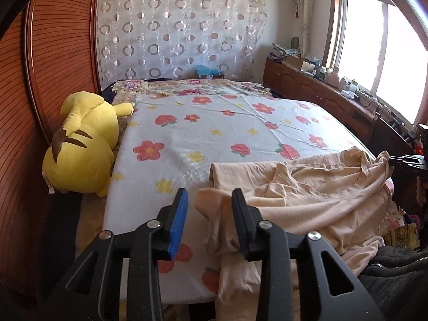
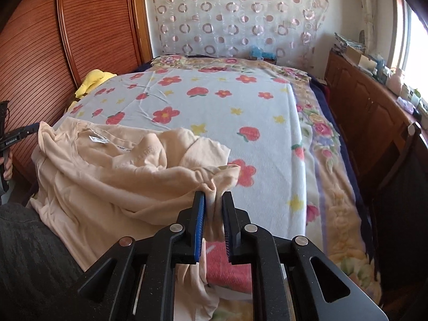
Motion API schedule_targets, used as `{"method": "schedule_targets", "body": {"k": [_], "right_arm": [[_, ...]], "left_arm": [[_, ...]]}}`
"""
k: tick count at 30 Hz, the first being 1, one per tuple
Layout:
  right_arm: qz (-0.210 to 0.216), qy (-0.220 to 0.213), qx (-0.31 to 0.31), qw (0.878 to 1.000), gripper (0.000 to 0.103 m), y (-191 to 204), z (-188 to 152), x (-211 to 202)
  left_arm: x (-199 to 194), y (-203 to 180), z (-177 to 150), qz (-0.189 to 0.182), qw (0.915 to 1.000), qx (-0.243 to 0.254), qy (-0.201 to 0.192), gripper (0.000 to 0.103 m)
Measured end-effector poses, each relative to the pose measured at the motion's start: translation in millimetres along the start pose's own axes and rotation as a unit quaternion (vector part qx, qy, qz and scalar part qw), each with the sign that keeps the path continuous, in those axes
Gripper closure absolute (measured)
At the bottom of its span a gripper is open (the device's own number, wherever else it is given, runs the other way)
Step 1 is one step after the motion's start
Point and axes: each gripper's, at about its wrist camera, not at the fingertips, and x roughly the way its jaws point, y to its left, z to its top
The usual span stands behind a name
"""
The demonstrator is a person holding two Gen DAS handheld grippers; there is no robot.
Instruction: Fold small clothes
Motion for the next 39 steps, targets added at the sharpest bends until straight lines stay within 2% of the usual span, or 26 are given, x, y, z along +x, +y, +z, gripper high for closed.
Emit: {"method": "schedule_targets", "body": {"k": [3,5,6,7,8,9,14,20,28,33,35,37,39], "right_arm": [[-0.01,-0.011,-0.005,1.0,0.082,1,8,-7],[-0.018,-0.02,-0.002,1.0,0.073,-1,13,-13],[-0.019,-0.027,-0.002,0.999,0.07,-1,13,-15],[-0.021,-0.032,-0.003,0.999,0.064,0,17,-16],[-0.024,-0.035,-0.005,0.999,0.063,0,19,-15],[-0.027,-0.037,-0.008,0.999,0.063,0,21,-11],[-0.013,-0.033,0.003,0.999,0.062,-4,33,26],[0.008,-0.005,0.003,1.0,0.061,-3,42,69],[0.022,0.018,0.002,1.0,0.061,-10,44,78],[0.043,0.031,0.029,0.998,0.07,-21,39,79],[0.058,0.036,0.035,0.997,0.084,-23,37,79],[0.063,0.033,0.03,0.997,0.095,-23,36,77],[0.063,0.017,0.03,0.997,0.098,-23,36,70]], "left_arm": [[2,5,9,0.006,1.0,0.002,-0.001,0.065],[7,10,16,0.011,0.9999,0.004,0.001,0.064],[11,13,20,0.01,0.9999,0.004,0.002,0.06],[16,17,23,0.008,1.0,0.003,0.002,0.044],[20,19,26,0.009,1.0,0.0,0.003,0.033],[25,21,29,0.009,0.9999,-0.001,0.005,0.031],[55,27,40,0.001,0.9996,-0.002,0.029,0.027],[89,20,44,0.006,0.9971,0.02,0.073,0.027],[109,12,43,-0.004,0.9946,0.03,0.099,0.027],[116,8,36,-0.007,0.9934,0.03,0.111,0.027],[119,7,33,-0.006,0.9928,0.029,0.116,0.027],[121,7,30,-0.004,0.9924,0.029,0.12,0.027],[122,9,30,-0.006,0.9926,0.024,0.119,0.027]]}}
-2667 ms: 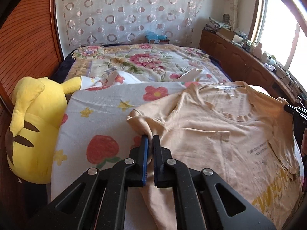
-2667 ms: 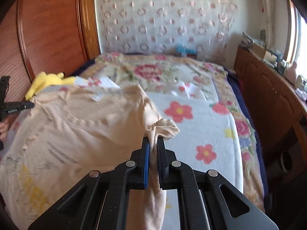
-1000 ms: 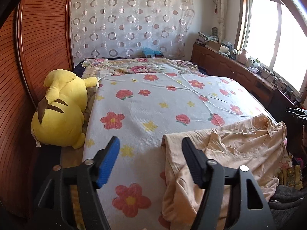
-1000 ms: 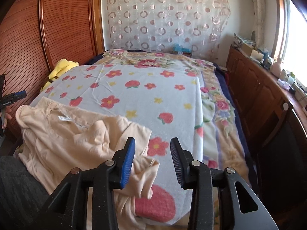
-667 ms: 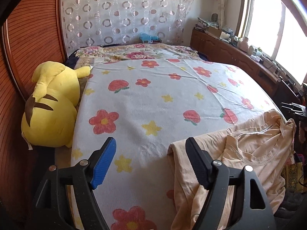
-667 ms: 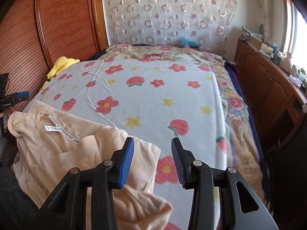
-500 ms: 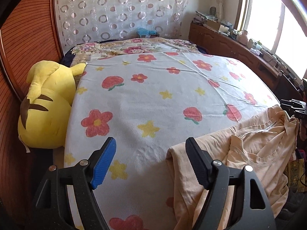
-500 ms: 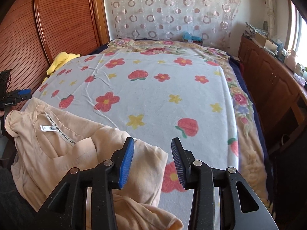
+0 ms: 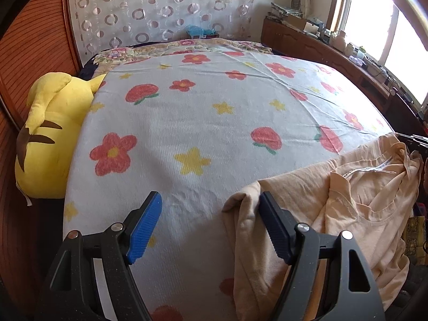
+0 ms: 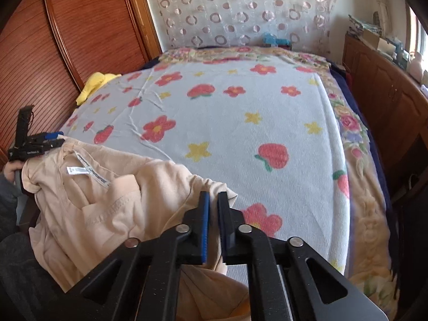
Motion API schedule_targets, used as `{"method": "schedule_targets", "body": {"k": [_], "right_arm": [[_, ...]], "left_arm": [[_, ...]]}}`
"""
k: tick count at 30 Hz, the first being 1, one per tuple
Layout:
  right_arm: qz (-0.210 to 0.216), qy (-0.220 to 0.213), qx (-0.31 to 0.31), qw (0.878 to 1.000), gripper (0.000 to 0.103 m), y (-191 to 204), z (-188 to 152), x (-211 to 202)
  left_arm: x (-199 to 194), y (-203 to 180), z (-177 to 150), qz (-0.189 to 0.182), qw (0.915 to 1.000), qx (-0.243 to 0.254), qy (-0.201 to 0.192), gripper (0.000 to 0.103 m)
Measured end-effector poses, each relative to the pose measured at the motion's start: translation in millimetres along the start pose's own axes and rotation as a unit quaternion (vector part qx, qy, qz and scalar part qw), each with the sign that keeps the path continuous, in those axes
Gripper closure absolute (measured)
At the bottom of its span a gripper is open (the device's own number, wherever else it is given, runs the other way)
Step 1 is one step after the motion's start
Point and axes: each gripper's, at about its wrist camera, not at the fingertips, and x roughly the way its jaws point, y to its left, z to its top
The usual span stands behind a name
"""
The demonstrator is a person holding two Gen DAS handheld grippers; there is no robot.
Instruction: Fold small clothes
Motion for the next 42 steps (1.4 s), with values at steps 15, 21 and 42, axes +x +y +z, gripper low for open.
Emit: {"method": "schedule_targets", "body": {"k": [15,21,42], "right_arm": [[-0.077,-0.043,0.016,0.996,0.085,-11,-6,-33],[-0.072,-0.004,-0.006,0.997,0.06,-4,1,-12],[-0.002,0.045,-0.023,0.999,0.065,-9,10,15]], "left_arm": [[-1,1,0,-0.002,1.0,0.0,-0.001,0.027],[-13,3,6,-0.035,0.9993,0.006,-0.013,0.042],[-14,-18,2,-0.053,0.9976,0.043,0.003,0.095]]}}
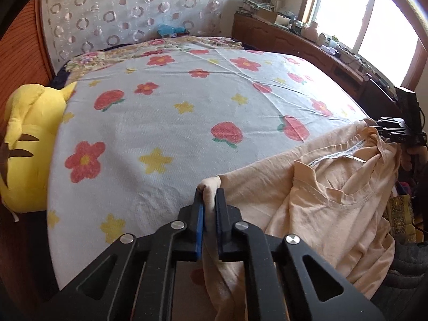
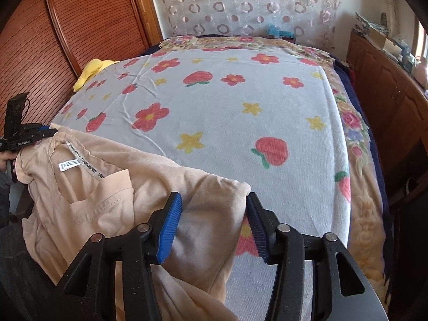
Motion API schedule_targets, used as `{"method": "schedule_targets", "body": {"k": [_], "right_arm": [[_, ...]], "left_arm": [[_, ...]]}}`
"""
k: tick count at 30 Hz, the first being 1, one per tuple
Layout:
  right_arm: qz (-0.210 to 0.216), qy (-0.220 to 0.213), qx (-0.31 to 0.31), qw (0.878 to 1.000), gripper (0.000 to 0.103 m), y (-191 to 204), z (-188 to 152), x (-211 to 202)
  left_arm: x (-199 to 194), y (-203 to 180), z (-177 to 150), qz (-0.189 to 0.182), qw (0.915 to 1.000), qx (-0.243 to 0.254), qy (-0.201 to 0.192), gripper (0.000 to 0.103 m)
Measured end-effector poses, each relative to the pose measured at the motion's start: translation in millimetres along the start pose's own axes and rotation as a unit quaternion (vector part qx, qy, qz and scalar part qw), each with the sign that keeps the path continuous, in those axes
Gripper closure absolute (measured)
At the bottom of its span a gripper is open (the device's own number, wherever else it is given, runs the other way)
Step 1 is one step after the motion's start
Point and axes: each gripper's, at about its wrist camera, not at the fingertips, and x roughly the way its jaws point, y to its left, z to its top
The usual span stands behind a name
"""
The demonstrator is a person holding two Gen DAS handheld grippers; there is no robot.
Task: Fold small clothes
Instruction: 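Lift the shirt high with both grippers holding the hem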
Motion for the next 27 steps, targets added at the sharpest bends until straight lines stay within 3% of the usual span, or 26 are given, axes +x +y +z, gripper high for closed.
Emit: {"method": "schedule_targets", "body": {"k": [1,2,4,10,15,20,24,27], "right_arm": [[0.009,0.002,-0.005,1.0,0.082,2,0,1],[0.014,0.002,-0.011,1.0,0.09,6,-1,0],[0.008,-0.01,-0.016,1.0,0.092,12,-2,-7],[0.015,-0.114,-0.009,0.993,0.093,32,-11,-88],[0.009,-0.19,-0.015,0.982,0.094,48,-9,-164],[-0.006,-0.267,-0.043,0.963,0.094,65,9,-239],[-0.026,-0.329,-0.086,0.94,0.094,89,21,-295],[-0.025,-0.356,-0.106,0.928,0.094,103,31,-325]], "left_arm": [[-6,-3,-1,0.002,0.9999,0.001,-0.01,0.096],[-16,-8,-3,-0.005,0.9996,0.003,-0.027,0.096],[-38,-14,-7,-0.01,0.9983,-0.004,-0.058,0.096],[-125,-31,-13,-0.029,0.986,-0.012,-0.164,0.096],[-186,-39,3,-0.033,0.9717,0.006,-0.234,0.097],[-243,-47,26,-0.027,0.953,0.026,-0.301,0.097],[-284,-51,33,-0.004,0.9357,0.039,-0.351,0.097],[-310,-47,38,0.004,0.9225,0.039,-0.384,0.097]]}}
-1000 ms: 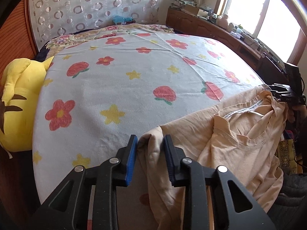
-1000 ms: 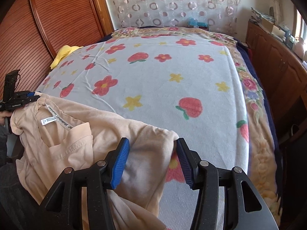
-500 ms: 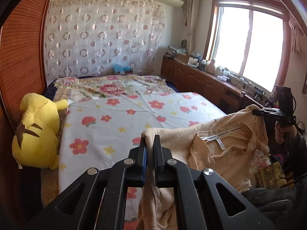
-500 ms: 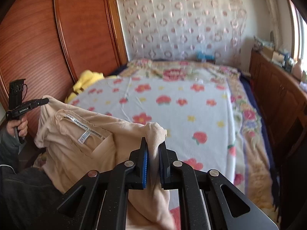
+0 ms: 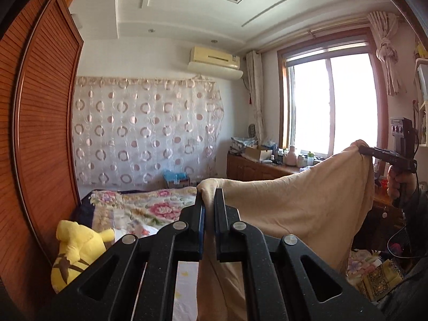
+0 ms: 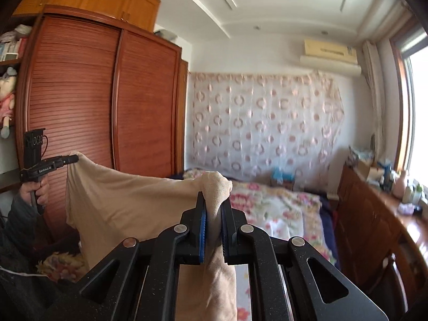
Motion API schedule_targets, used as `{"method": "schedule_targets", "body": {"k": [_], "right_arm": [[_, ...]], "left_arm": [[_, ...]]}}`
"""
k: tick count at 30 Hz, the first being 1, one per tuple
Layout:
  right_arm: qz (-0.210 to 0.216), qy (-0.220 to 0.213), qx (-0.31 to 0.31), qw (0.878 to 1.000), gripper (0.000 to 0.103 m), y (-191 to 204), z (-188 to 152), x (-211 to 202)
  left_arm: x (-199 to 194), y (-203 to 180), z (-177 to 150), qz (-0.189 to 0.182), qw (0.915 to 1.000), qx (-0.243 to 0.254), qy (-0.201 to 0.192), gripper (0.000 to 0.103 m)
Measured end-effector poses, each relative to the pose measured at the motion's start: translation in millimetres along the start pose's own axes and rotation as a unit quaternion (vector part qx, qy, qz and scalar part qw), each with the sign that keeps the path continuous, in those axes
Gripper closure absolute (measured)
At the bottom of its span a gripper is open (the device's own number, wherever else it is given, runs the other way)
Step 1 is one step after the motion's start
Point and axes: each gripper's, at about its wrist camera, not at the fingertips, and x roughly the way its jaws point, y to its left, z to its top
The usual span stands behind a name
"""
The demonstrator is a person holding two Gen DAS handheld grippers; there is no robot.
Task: Fold small clothes
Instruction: 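Lift the shirt high with both grippers holding the hem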
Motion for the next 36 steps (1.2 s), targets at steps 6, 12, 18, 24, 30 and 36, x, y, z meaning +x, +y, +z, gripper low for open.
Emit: {"method": "schedule_targets", "body": {"k": [6,12,18,24,30,36], "right_arm": [[-0.01,-0.035,-0.042,0.998,0.094,18,48,-20],[-0.021,-0.062,-0.078,0.995,0.094,39,74,-34],[-0.03,-0.069,-0.089,0.993,0.094,35,60,-17],[-0.052,-0.032,-0.083,0.995,0.094,13,46,44],[-0.06,0.047,-0.062,0.995,0.094,-33,-3,183],[-0.055,0.129,-0.008,0.99,0.094,-78,-85,324]], "left_arm": [[-25,16,43,0.024,0.998,0.01,-0.058,0.097],[-53,20,80,0.047,0.9927,0.029,-0.107,0.097],[-44,24,94,0.075,0.9899,0.043,-0.113,0.097],[36,43,87,0.114,0.9913,0.03,-0.059,0.097],[187,82,27,0.147,0.988,0.02,0.044,0.097],[309,117,-58,0.154,0.9786,-0.007,0.136,0.097]]}}
